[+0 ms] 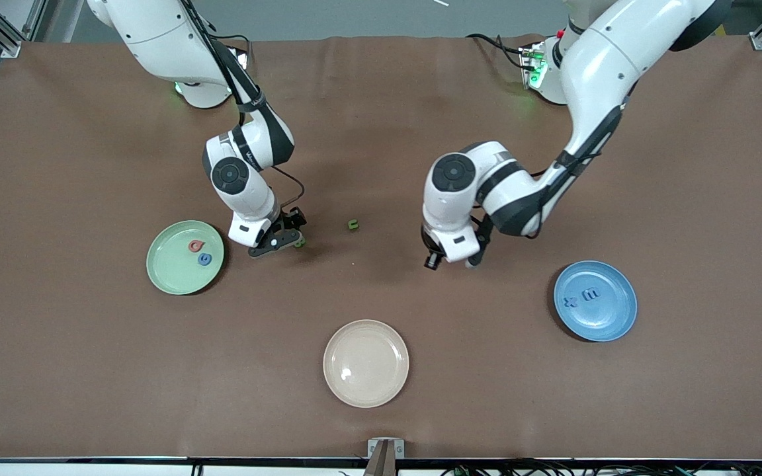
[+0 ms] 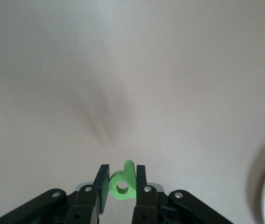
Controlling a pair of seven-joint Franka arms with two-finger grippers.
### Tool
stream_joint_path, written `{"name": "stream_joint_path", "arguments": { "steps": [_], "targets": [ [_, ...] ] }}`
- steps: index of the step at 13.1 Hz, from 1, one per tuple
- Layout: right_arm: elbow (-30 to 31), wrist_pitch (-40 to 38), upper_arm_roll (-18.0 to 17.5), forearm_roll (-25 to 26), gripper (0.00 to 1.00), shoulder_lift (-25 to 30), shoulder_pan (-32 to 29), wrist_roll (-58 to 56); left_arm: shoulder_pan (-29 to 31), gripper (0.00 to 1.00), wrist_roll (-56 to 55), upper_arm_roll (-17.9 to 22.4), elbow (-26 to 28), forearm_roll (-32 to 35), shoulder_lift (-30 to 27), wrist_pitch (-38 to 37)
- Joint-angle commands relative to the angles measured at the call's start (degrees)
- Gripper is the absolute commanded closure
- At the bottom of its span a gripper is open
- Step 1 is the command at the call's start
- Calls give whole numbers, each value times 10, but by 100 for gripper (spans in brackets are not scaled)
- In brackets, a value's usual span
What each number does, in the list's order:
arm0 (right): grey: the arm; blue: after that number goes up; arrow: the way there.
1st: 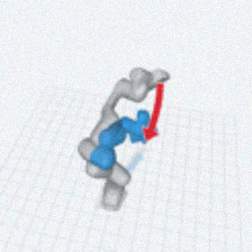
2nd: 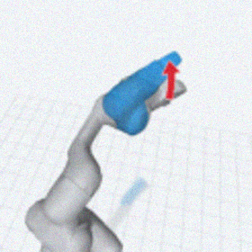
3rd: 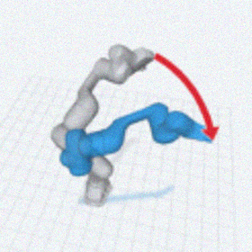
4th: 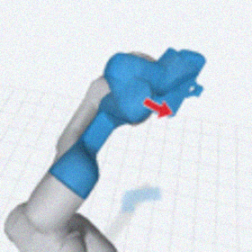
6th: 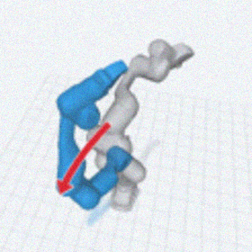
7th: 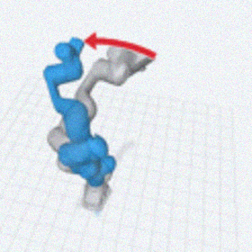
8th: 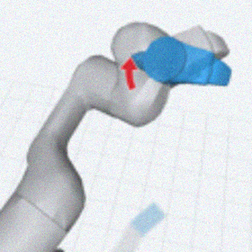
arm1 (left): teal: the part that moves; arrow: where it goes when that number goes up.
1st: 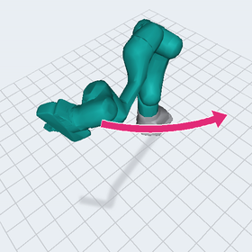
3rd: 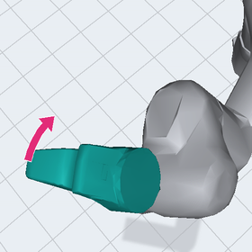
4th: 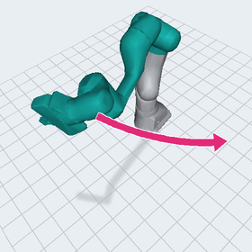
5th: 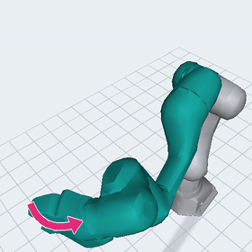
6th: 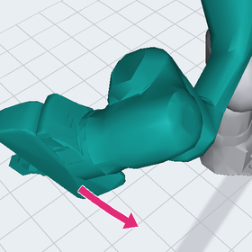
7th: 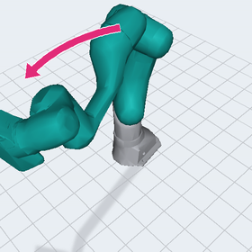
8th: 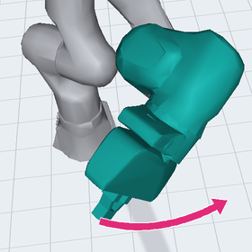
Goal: Sort upper and lower case letters into plates
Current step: 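Carry the green d into the blue plate and open the left gripper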
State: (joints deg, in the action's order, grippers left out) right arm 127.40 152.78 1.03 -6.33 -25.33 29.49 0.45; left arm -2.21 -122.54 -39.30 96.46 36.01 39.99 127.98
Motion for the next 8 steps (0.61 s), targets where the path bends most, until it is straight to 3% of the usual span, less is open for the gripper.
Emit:
{"name": "stream_joint_path", "arguments": {
  "steps": [1,4,8],
  "targets": [
    [15,2,-3,-7,12,14,0,-7,59,100,47,-49,-2,0,-7,-35],
    [-2,-33,-4,-9,12,15,-3,-9,133,100,86,-110,-3,0,-6,-66],
    [-9,-46,-5,-19,12,16,0,-5,192,100,175,-117,-2,1,-5,-68]
  ]
}}
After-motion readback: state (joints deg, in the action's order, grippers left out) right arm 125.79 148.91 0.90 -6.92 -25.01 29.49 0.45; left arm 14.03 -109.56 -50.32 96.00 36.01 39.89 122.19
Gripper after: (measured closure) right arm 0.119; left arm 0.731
